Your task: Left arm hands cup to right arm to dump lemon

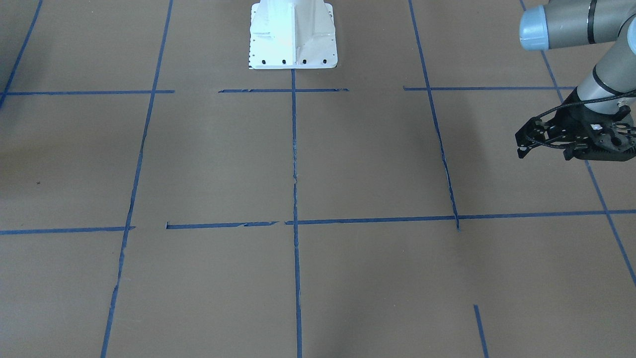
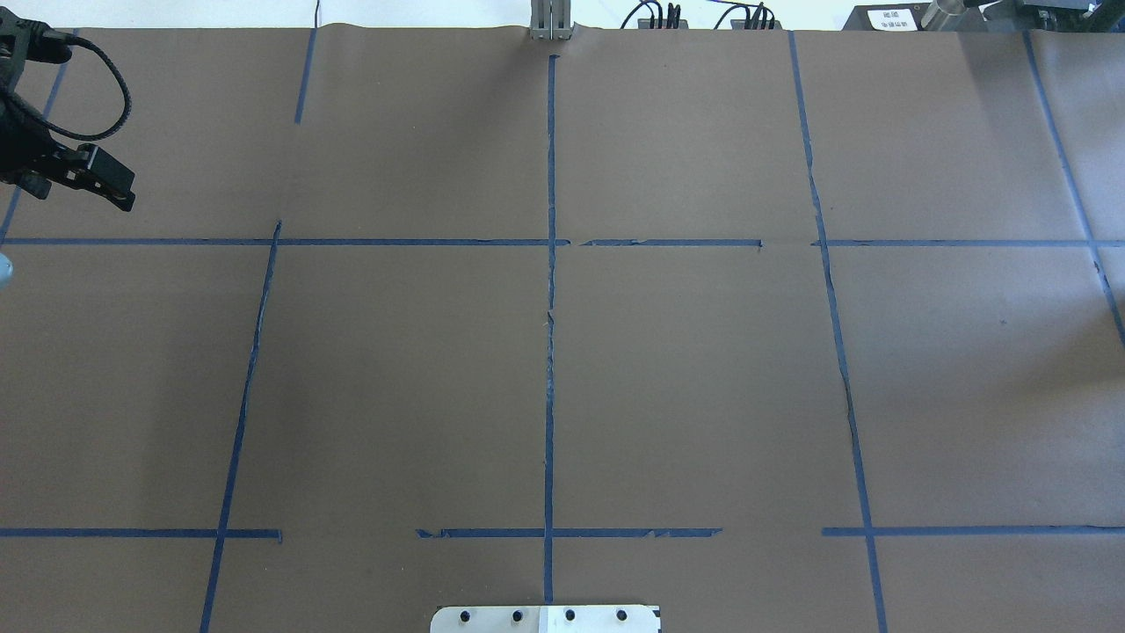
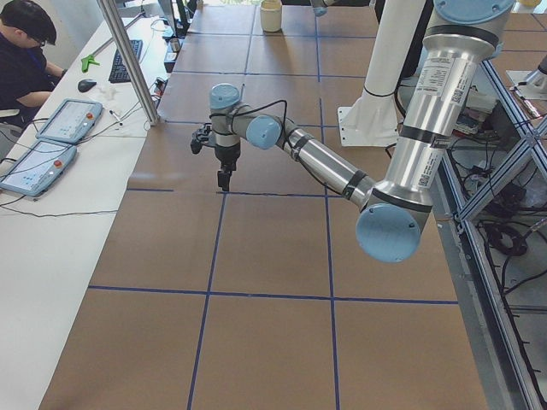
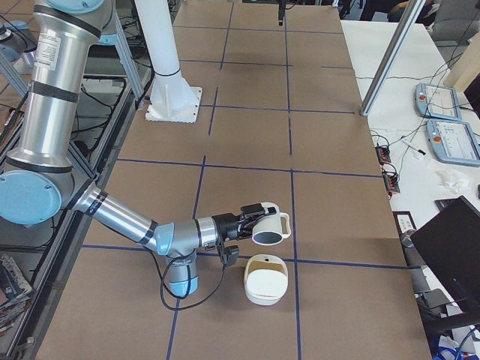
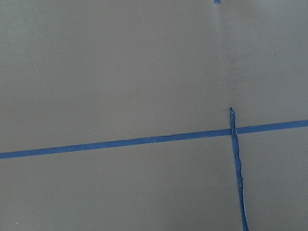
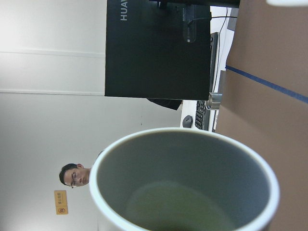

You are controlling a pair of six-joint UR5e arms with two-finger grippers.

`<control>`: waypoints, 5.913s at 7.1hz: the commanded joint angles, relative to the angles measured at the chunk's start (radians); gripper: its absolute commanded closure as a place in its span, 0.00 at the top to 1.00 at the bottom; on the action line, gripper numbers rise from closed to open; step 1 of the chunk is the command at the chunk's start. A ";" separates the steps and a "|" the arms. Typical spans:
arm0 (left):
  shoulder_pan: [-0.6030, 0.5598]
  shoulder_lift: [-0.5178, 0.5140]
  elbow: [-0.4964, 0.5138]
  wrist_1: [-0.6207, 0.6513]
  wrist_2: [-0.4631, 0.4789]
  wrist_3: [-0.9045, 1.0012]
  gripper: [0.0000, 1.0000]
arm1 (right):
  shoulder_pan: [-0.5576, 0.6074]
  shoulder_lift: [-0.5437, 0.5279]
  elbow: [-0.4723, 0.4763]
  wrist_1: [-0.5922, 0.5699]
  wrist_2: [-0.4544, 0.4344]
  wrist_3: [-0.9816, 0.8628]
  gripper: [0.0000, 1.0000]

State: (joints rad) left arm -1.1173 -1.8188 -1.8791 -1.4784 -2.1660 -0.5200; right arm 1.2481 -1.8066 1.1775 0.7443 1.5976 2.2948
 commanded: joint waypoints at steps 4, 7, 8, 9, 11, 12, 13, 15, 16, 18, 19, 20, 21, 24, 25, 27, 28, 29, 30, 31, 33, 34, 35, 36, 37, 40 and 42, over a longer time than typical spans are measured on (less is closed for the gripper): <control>0.002 -0.002 -0.002 0.001 -0.002 0.000 1.00 | 0.019 0.026 -0.009 0.059 -0.106 0.405 0.10; 0.002 -0.001 -0.006 0.001 -0.002 0.000 1.00 | 0.019 0.032 -0.058 0.127 -0.152 0.576 0.10; 0.002 -0.001 -0.009 0.003 -0.002 0.000 1.00 | 0.019 0.032 -0.058 0.130 -0.154 0.621 0.10; 0.002 -0.001 -0.009 0.003 -0.002 0.000 1.00 | 0.021 0.032 -0.058 0.132 -0.156 0.653 0.10; 0.002 0.001 -0.020 0.004 -0.002 0.000 1.00 | 0.021 0.032 -0.058 0.132 -0.156 0.653 0.10; 0.004 0.001 -0.023 0.010 -0.002 0.000 1.00 | 0.021 0.032 -0.058 0.132 -0.156 0.653 0.10; 0.004 0.001 -0.023 0.010 -0.002 0.000 1.00 | 0.019 0.032 -0.058 0.132 -0.156 0.653 0.10; 0.005 0.001 -0.021 0.010 -0.002 0.000 1.00 | 0.021 0.032 -0.059 0.132 -0.156 0.653 0.10; 0.005 0.001 -0.021 0.010 -0.002 0.000 1.00 | 0.021 0.032 -0.059 0.130 -0.157 0.652 0.11; 0.010 0.001 -0.021 0.010 -0.002 0.000 1.00 | 0.019 0.029 -0.059 0.127 -0.148 0.615 0.10; 0.010 0.001 -0.020 0.010 -0.002 0.000 1.00 | 0.021 0.013 -0.059 0.116 -0.136 0.513 0.10; 0.010 0.001 -0.020 0.010 -0.002 0.000 1.00 | 0.021 0.003 -0.067 0.113 -0.099 0.400 0.08; 0.010 0.001 -0.020 0.010 -0.003 0.002 1.00 | 0.021 -0.002 -0.070 0.113 -0.062 0.309 0.05; 0.014 0.001 -0.018 0.010 -0.005 0.000 1.00 | 0.022 -0.051 -0.061 0.055 0.005 -0.060 0.05; 0.017 0.001 -0.017 0.010 -0.005 0.000 1.00 | 0.022 -0.065 -0.061 0.029 0.008 -0.168 0.05; 0.017 0.003 -0.017 0.010 -0.005 0.000 1.00 | 0.022 -0.105 -0.062 -0.005 0.012 -0.396 0.05; 0.017 0.003 -0.014 0.010 -0.005 0.000 1.00 | 0.022 -0.120 -0.062 -0.026 0.024 -0.532 0.04; 0.017 0.003 -0.014 0.010 -0.005 0.002 1.00 | 0.021 -0.122 -0.067 -0.043 0.045 -0.637 0.03; 0.017 0.004 -0.015 0.010 -0.005 0.002 1.00 | 0.021 -0.120 -0.065 -0.065 0.056 -0.754 0.02; 0.017 0.006 -0.017 0.010 -0.005 0.002 1.00 | 0.021 -0.117 -0.064 -0.089 0.059 -0.973 0.00; 0.017 0.007 -0.020 0.010 -0.005 0.000 1.00 | 0.021 -0.114 -0.061 -0.115 0.058 -1.154 0.00; 0.016 0.009 -0.020 0.010 -0.005 0.000 1.00 | 0.021 -0.117 -0.059 -0.128 0.059 -1.255 0.00; 0.017 0.010 -0.020 0.010 -0.005 0.000 1.00 | 0.021 -0.119 -0.053 -0.160 0.080 -1.293 0.00; 0.016 0.010 -0.023 0.010 -0.005 0.000 1.00 | 0.021 -0.117 -0.033 -0.170 0.088 -1.299 0.01; 0.016 0.012 -0.026 0.010 -0.005 0.000 1.00 | 0.021 -0.117 -0.013 -0.174 0.087 -1.381 0.00; 0.017 0.012 -0.023 0.010 -0.005 0.002 1.00 | 0.024 -0.123 0.169 -0.339 0.085 -1.399 0.00; 0.019 0.010 -0.017 0.010 -0.005 0.002 1.00 | 0.022 -0.102 0.262 -0.461 0.073 -1.402 0.00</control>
State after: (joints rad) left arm -1.0995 -1.8073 -1.8981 -1.4680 -2.1706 -0.5185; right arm 1.2704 -1.9174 1.3732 0.3679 1.6759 0.8949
